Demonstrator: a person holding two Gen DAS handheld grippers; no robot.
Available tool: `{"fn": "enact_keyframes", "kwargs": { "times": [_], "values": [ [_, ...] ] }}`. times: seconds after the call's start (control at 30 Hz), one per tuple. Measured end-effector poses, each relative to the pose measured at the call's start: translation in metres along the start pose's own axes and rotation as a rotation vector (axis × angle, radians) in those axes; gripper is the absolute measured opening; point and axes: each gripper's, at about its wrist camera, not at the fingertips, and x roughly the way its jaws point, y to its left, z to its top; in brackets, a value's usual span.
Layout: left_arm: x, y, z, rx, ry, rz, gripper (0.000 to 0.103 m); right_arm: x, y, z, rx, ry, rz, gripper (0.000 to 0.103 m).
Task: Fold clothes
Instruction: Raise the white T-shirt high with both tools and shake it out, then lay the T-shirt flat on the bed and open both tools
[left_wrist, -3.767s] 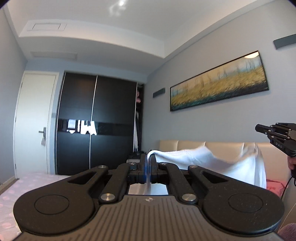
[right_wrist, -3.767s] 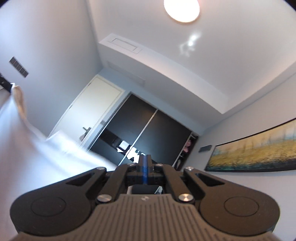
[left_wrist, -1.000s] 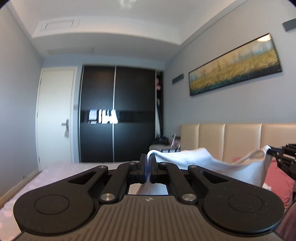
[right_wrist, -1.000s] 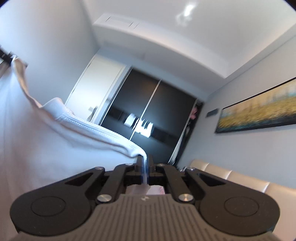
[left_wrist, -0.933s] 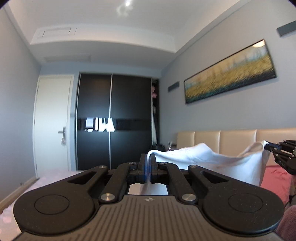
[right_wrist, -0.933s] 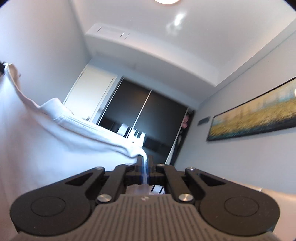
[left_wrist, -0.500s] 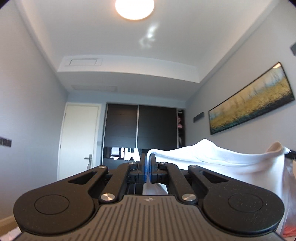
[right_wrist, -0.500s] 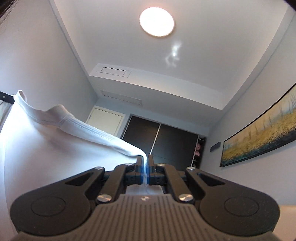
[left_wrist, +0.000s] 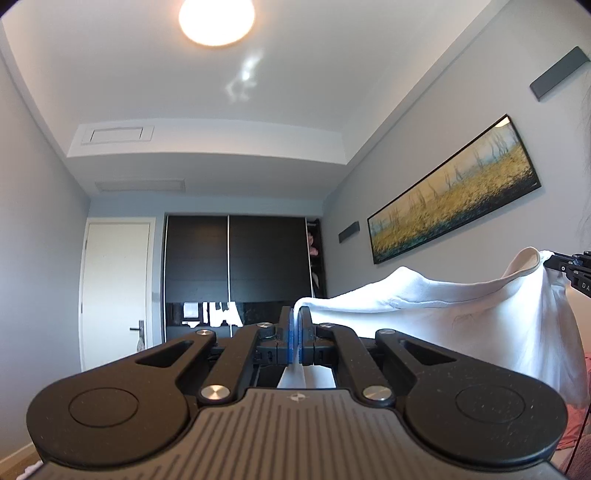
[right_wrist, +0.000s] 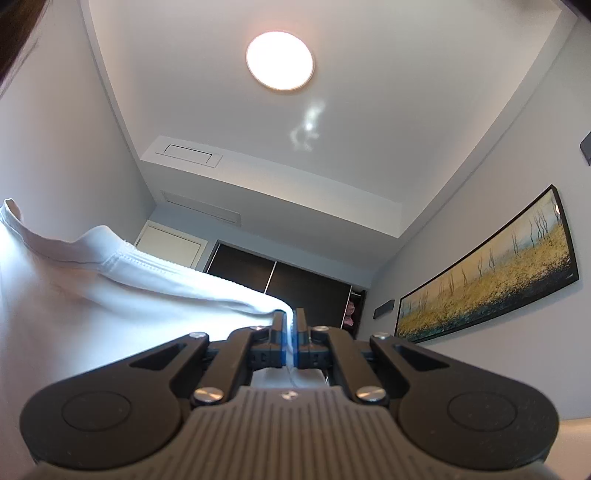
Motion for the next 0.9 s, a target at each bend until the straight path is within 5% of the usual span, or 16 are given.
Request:
{"fn": "enact_keyframes", "kwargs": {
  "times": [0.23,0.43,0.67,0.9],
  "values": [
    [0.006,-0.009,0.024,0.069,-0.077,-0.011,0.001,0.011,-0.017,0.021,0.02,-0.025,0.009,0.004],
    [0.087,0.019,-0.005,0.081,0.084,0.017,0.001,0.065,-0.008,-0.006,0.006,0.048,0.042,0.004],
    [0.197,0.039,-0.087,0.129,0.328,0.068,0.0,0.154,0.013,-0.084,0.057,0.245,0.12,0.004],
    [0.304,0.068,-0.224,0.123,0.623,0.063,0.0,0.244,0.068,-0.21,0.024,0.502,0.2,0.003]
  ]
}}
